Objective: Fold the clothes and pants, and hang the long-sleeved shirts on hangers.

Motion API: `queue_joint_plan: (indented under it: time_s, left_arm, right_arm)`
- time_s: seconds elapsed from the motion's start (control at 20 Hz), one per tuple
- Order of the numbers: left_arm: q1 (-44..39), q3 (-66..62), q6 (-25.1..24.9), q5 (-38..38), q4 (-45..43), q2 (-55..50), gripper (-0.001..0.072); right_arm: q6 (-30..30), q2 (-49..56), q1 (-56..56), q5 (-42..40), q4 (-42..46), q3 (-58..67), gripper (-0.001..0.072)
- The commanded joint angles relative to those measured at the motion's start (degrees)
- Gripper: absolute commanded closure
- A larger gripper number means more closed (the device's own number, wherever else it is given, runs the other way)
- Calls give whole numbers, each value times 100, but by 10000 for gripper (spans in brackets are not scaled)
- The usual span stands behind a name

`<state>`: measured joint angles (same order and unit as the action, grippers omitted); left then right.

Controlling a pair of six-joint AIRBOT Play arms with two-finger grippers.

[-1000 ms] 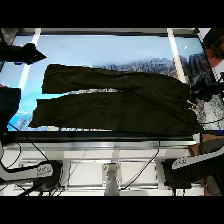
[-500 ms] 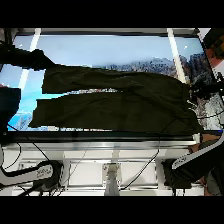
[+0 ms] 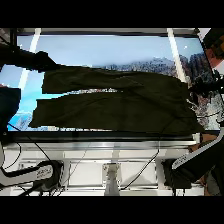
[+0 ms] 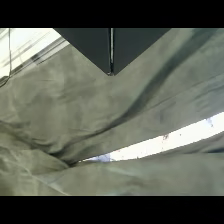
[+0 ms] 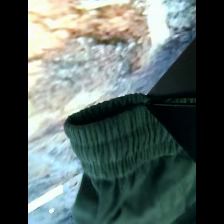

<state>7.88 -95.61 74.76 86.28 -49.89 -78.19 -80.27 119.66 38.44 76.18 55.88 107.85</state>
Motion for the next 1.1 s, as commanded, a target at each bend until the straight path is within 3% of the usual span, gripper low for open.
queue_joint_plan:
  time_s: [0.0,0.4,0.45,0.55,0.7,0.8,0.85,0.9,1.05]
  left_arm:
    - [-4,195,197,-136,-365,4,701]
    - [-4,627,197,-516,-518,-2,701]
    - [-4,627,214,-575,-518,-2,701]
    - [-4,627,586,-855,-522,-2,701]
    - [-4,627,863,-1163,-529,-2,701]
    - [-2,627,935,-1141,-831,4,701]
    - [-7,629,975,-1082,-1099,4,702]
    - [-20,649,1058,-949,-1414,13,702]
    - [2,1357,1147,-839,-1902,407,702]
  right_arm:
    - [-122,13,-4,-323,13,549,683]
    - [-470,13,-28,-1056,116,863,681]
    - [-470,11,-42,-1161,109,863,653]
    - [-470,-28,-63,-1235,46,868,477]
    - [-470,-264,-46,-1060,-79,870,474]
    - [-468,-562,13,-848,-81,870,476]
    - [-452,-734,13,-640,-85,870,519]
    - [-352,-883,13,-396,-87,868,673]
    - [-103,-1095,-4,103,-516,861,685]
